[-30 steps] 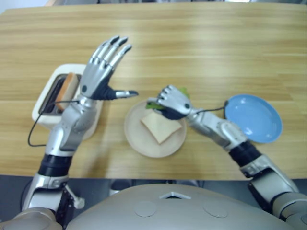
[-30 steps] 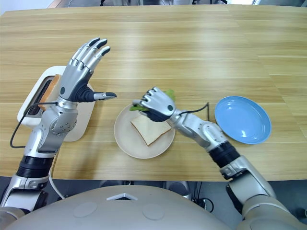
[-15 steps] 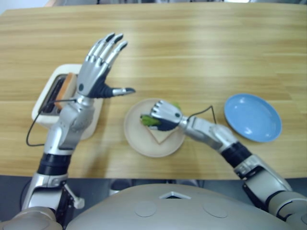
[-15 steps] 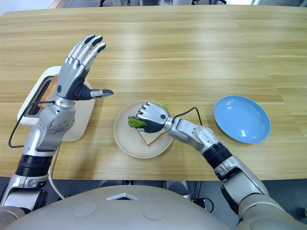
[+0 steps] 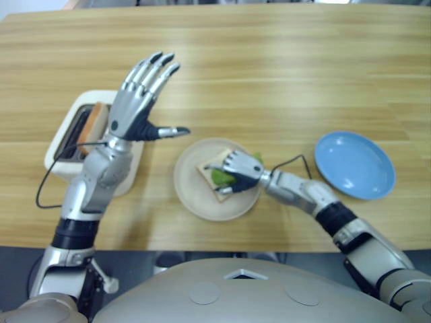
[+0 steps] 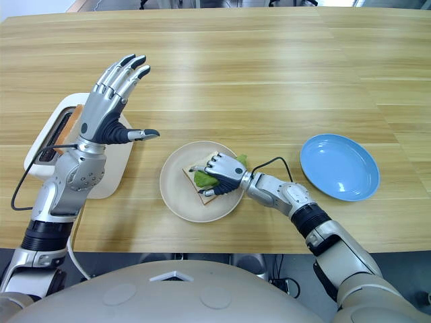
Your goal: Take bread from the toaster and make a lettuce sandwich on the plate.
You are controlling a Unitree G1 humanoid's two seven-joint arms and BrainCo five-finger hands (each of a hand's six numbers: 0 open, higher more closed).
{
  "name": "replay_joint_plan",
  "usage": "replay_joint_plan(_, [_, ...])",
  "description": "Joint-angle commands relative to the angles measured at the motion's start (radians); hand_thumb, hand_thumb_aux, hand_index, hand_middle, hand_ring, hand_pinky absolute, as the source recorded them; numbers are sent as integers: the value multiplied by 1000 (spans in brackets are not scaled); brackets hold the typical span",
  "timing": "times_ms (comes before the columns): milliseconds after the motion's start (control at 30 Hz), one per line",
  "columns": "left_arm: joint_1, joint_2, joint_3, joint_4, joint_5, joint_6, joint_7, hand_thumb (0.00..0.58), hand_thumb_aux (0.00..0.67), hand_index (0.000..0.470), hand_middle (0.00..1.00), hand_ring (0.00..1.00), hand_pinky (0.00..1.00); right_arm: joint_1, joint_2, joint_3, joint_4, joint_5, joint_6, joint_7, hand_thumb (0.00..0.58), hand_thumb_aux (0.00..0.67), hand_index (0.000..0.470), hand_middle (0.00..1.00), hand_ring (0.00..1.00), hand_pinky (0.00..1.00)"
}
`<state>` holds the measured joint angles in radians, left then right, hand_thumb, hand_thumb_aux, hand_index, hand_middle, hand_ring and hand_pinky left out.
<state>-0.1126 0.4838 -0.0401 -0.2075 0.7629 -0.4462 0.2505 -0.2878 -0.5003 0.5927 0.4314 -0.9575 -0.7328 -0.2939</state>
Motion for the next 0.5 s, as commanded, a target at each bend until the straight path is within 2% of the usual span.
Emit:
replay_joint_plan(33, [-1,-1,-8,-4,1,-4,-12,0,0,0,0,0,0,16,-5,-14,-82,25,-10,14,398,294,202,1000,1000,1000])
replay_joint_plan(100, [-4,-1,-11,-2,2,-4,-13,0,0,0,0,0,0,25,-3,-22,-131,29,-6,14,392,289,198,1000,1000,1000])
replay_joint_plan(167, [-5,-4,-17,-1,4,-4,-15,0,0,0,0,0,0,32,2,-30,-178,24,2,4,346,244,168,1000,1000,1000])
replay_joint_plan(200, [-5,-5,-19,-2,6,-4,-15,0,0,0,0,0,0,34,5,-34,-199,21,6,-2,227,147,101,1000,1000,1000])
replay_joint_plan(267, [-6,-7,-22,-3,8,-4,-17,0,0,0,0,0,0,39,12,-41,-238,11,13,-17,53,32,22,961,961,961])
replay_joint_plan(300, [-8,-8,-24,-1,9,-5,-17,0,0,0,0,0,0,42,16,-44,-257,3,17,-28,53,32,22,961,961,961])
replay_joint_plan(333, [-9,-8,-26,0,9,-5,-17,0,0,0,0,0,0,44,21,-47,-273,-6,22,-39,0,0,0,929,929,929])
replay_joint_plan(400, [-11,-9,-28,1,10,-4,-17,0,0,0,0,0,0,45,33,-47,-284,-20,31,-52,0,0,0,816,816,816])
replay_joint_plan(433, [-12,-10,-30,0,11,-3,-17,0,0,0,0,0,0,45,37,-44,-280,-25,33,-55,0,0,0,816,816,816])
replay_joint_plan(467, [-13,-11,-31,0,12,-2,-17,0,0,0,0,0,0,42,42,-38,-266,-30,36,-56,0,0,0,616,616,616])
replay_joint_plan(500, [-13,-12,-33,-1,12,-1,-18,0,0,0,0,0,0,40,44,-32,-249,-36,39,-53,0,0,0,59,59,59])
